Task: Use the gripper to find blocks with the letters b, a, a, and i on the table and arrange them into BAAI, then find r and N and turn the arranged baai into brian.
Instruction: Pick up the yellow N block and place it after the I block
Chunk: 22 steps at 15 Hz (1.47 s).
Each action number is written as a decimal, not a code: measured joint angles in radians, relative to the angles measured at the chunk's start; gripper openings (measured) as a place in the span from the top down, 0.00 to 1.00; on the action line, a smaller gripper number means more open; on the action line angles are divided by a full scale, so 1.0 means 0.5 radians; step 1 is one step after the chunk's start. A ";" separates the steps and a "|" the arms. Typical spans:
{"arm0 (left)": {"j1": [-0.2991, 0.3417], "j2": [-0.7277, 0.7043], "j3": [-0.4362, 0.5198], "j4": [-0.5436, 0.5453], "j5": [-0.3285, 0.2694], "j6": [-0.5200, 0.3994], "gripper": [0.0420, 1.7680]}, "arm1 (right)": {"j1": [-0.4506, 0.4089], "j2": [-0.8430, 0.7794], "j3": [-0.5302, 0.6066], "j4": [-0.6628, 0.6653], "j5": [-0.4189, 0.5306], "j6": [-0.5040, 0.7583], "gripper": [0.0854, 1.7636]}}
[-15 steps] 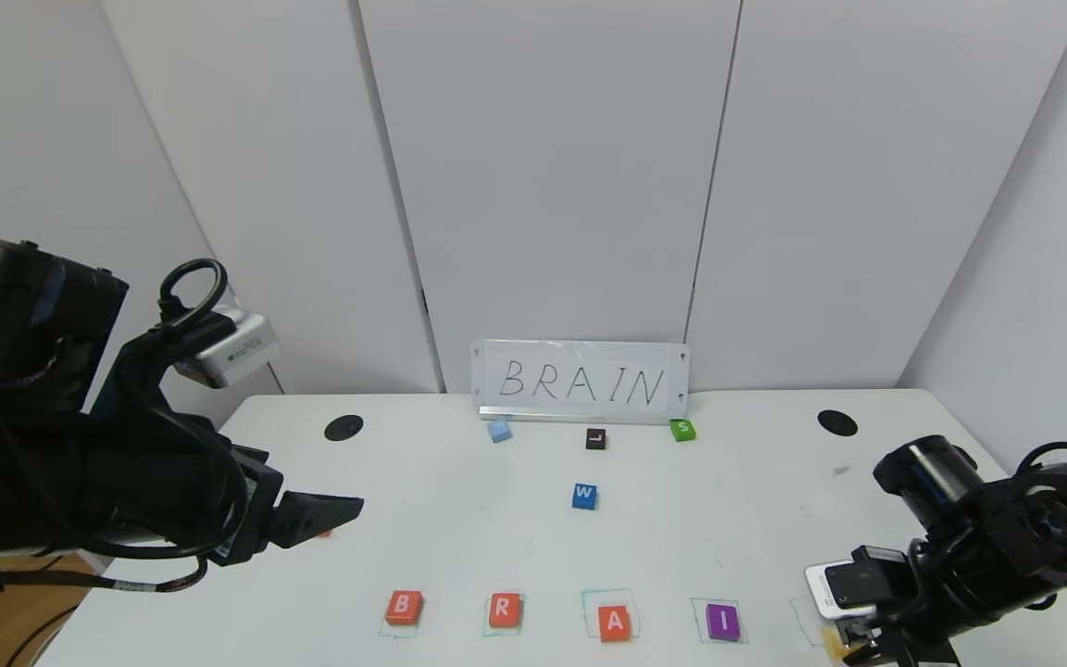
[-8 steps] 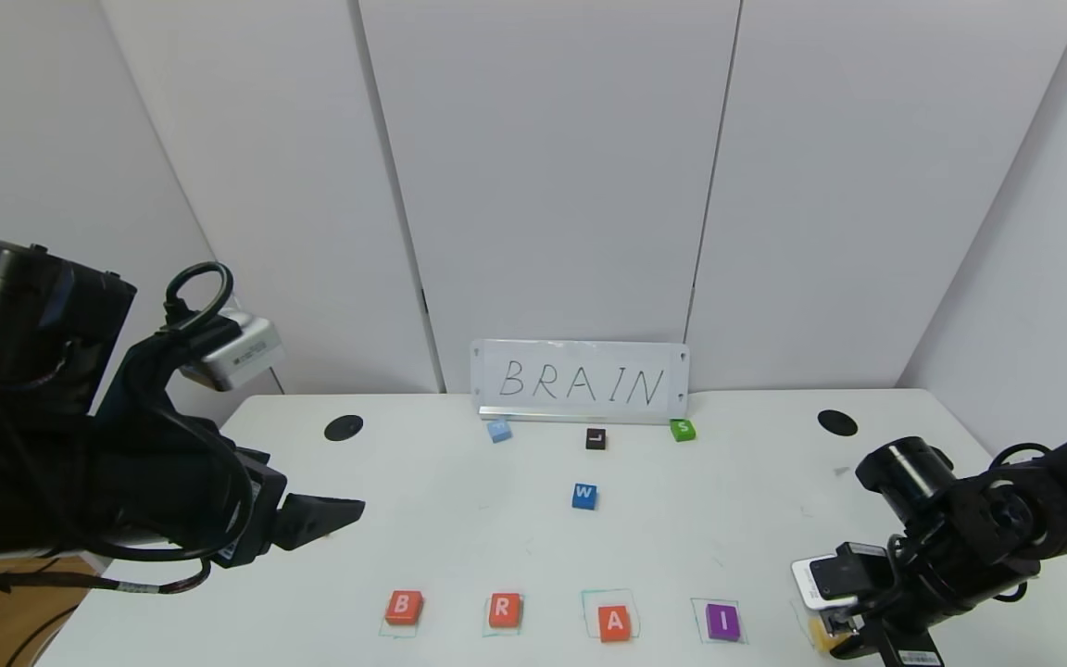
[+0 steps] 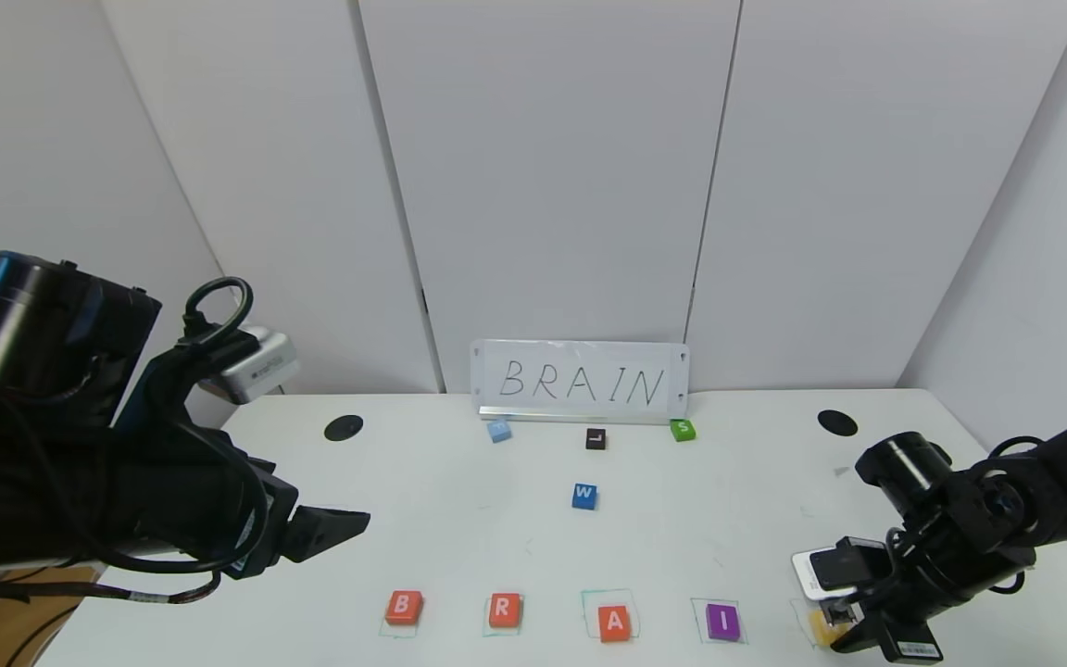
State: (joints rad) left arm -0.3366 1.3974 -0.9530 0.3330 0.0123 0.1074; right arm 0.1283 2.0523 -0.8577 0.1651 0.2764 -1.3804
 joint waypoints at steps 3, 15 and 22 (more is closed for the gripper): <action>-0.005 0.002 0.001 0.000 0.011 0.000 0.03 | -0.014 0.023 -0.027 0.001 0.052 0.003 0.73; -0.036 0.033 0.013 -0.004 0.050 0.000 0.03 | -0.017 0.094 -0.093 0.006 0.049 -0.007 0.73; -0.039 0.036 0.015 -0.003 0.052 0.011 0.03 | -0.008 0.092 -0.095 0.003 0.042 -0.064 0.73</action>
State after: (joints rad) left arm -0.3560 1.4153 -0.9453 0.3315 0.0385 0.1132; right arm 0.1245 2.0985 -0.9053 0.1666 0.2974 -1.4126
